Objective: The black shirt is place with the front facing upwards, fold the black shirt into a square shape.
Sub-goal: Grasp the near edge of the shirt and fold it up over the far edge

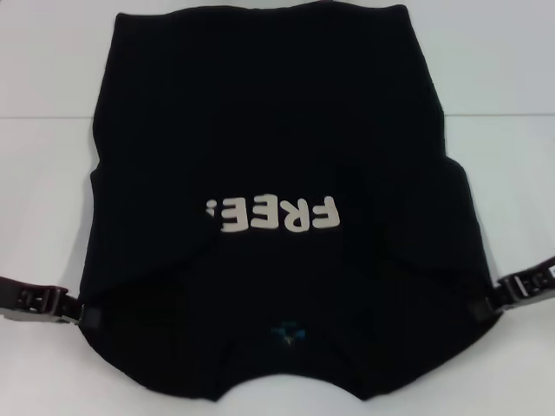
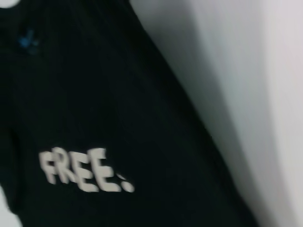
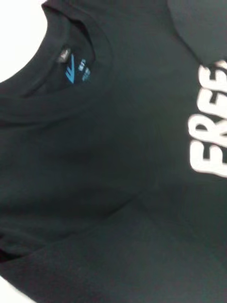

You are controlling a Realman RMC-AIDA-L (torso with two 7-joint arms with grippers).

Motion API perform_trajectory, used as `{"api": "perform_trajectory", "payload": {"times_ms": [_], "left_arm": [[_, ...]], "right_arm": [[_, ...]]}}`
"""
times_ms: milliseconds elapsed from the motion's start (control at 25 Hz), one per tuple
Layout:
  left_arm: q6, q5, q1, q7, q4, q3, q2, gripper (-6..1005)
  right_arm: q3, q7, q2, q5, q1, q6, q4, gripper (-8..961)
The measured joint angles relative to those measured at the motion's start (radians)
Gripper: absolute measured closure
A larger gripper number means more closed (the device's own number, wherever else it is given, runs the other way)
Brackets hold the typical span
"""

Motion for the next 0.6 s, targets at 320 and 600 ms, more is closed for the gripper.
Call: {"api": "perform_trajectory", "payload": {"times_ms": [320,600], "left_arm": [[0.267,0.010,-0.012,0.088,-0.143,-0.006,0.072,943],[0.366,0.090,0.003,0.126,-0.203,0.065,0.056,941]], "right_arm": [[-0.003,-0.213,-0.027,-0.088,-0.022,-0.246,-0.005,876],[-0.004,-0.349,0.019,-0.204,-0.053,-0.366,0.004,862]]}}
